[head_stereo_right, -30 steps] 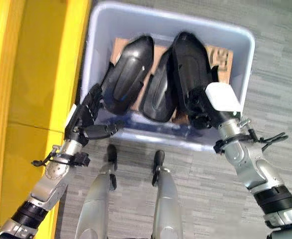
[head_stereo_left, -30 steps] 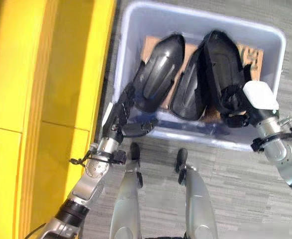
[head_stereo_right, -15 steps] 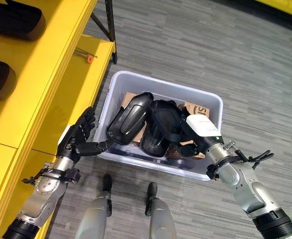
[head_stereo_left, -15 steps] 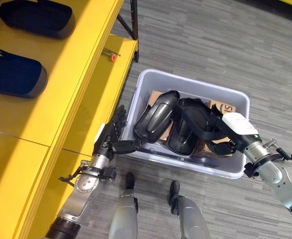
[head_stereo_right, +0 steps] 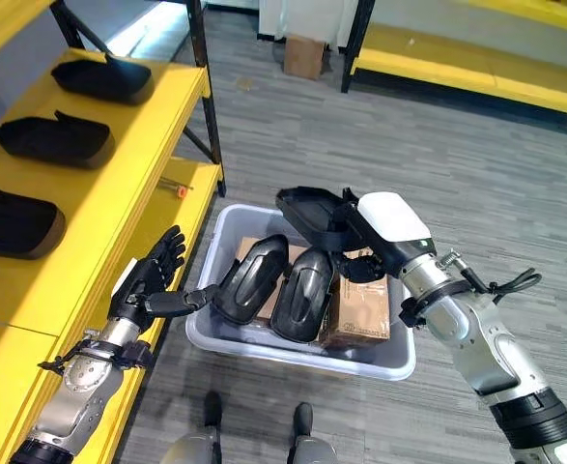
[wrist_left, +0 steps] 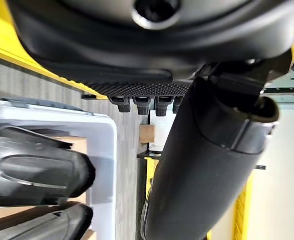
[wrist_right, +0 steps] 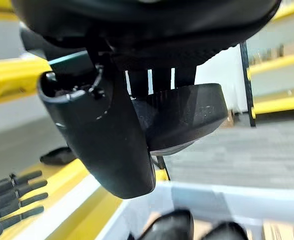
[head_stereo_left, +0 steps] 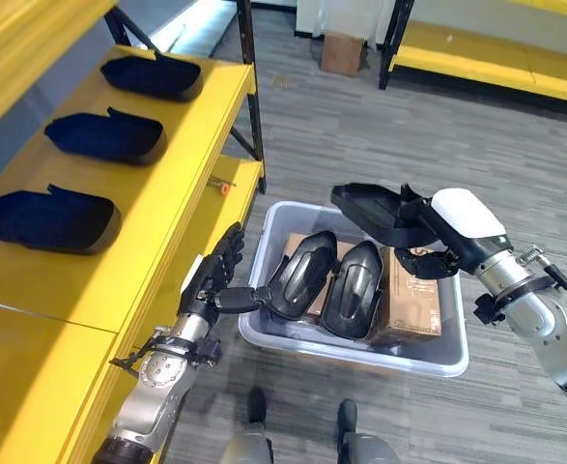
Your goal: Move parts from the plastic box to the shelf.
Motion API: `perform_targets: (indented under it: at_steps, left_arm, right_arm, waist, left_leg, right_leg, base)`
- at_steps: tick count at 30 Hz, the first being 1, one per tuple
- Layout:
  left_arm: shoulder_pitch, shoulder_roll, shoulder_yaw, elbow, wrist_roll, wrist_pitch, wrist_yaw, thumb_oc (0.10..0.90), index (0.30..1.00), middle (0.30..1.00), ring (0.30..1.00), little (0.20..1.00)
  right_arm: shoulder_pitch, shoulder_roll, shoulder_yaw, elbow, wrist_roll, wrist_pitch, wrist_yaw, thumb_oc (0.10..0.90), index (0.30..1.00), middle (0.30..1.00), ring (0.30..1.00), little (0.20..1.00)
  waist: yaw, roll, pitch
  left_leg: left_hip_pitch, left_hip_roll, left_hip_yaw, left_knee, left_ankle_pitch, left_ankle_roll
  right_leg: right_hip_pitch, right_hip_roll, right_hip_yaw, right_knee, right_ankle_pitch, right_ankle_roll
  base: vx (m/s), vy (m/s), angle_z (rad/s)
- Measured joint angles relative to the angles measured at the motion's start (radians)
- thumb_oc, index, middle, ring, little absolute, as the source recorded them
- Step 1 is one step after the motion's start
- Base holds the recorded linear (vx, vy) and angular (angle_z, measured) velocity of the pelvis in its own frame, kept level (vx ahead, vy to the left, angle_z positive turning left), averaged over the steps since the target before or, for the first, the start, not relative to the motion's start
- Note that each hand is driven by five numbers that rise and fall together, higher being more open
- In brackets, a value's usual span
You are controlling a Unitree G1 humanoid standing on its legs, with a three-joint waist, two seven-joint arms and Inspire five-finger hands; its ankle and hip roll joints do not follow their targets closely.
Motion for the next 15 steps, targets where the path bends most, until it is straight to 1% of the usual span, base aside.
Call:
perform_targets:
  at_steps: [1,4,10,11,13,15]
  left_arm:
    - [0.009,-0.006,0.0,0.0,0.0,0.001,0.0,0.9,1.0,1.0,1.0,1.0]
    - [0.018,-0.033,0.001,0.0,0.0,0.015,0.0,0.9,1.0,1.0,1.0,1.0]
    - [0.024,-0.032,0.001,0.0,0.0,0.019,0.001,0.9,1.0,1.0,1.0,1.0]
    - [0.029,-0.032,0.002,0.0,0.0,0.019,0.001,0.9,1.0,1.0,1.0,1.0]
    - [0.059,-0.033,0.024,0.001,0.0,0.02,0.002,0.9,1.0,1.0,1.0,1.0]
    - [0.071,-0.033,0.032,0.001,0.0,0.024,0.003,0.9,1.0,1.0,1.0,1.0]
  right_arm:
    - [-0.001,0.0,0.0,0.0,0.0,0.0,0.0,0.4,0.3,0.3,0.3,0.3]
    - [-0.001,0.0,0.0,0.0,0.0,0.001,0.001,0.4,0.3,0.3,0.3,0.3]
    - [-0.005,0.003,0.008,0.005,0.001,0.005,0.0,0.4,0.3,0.3,0.3,0.3]
    - [-0.011,0.003,0.016,0.007,0.001,0.007,0.0,0.4,0.3,0.3,0.3,0.3]
    - [-0.065,0.013,0.07,0.035,0.001,0.009,0.0,0.4,0.3,0.3,0.3,0.3]
    - [-0.068,0.016,0.074,0.037,0.001,0.009,0.0,0.4,0.3,0.3,0.3,0.3]
  waist:
    - [-0.005,0.0,-0.018]
    - [-0.017,0.0,-0.041]
    - [-0.017,0.004,-0.044]
    - [-0.017,0.005,-0.045]
    - [-0.019,0.005,-0.045]
    - [-0.019,0.008,-0.047]
  left_leg:
    - [0.0,0.0,0.001,-0.002,0.0,0.0]
    - [0.015,0.001,0.001,-0.003,0.0,-0.001]
    - [0.038,0.013,0.008,-0.003,-0.001,-0.003]
    - [0.044,0.015,0.01,-0.003,-0.002,-0.004]
    - [0.061,0.022,0.028,-0.003,-0.004,-0.007]
    - [0.063,0.029,0.029,-0.003,-0.003,-0.01]
  right_leg:
    - [0.001,0.001,0.0,-0.004,0.0,0.0]
    - [0.026,0.003,-0.002,-0.025,0.002,0.001]
    - [0.049,0.016,0.006,-0.033,0.008,-0.005]
    - [0.053,0.018,0.008,-0.032,0.007,-0.005]
    - [0.052,0.025,0.032,-0.022,0.006,-0.006]
    - [0.052,0.03,0.033,-0.02,0.006,-0.007]
  base:
    - [0.01,-0.033,-0.02]
    - [0.01,-0.023,0.01]
    - [0.0,-0.054,-0.04]
    - [-0.02,-0.057,-0.13]
    - [-0.03,-0.093,-0.24]
    - [-0.06,-0.211,-0.12]
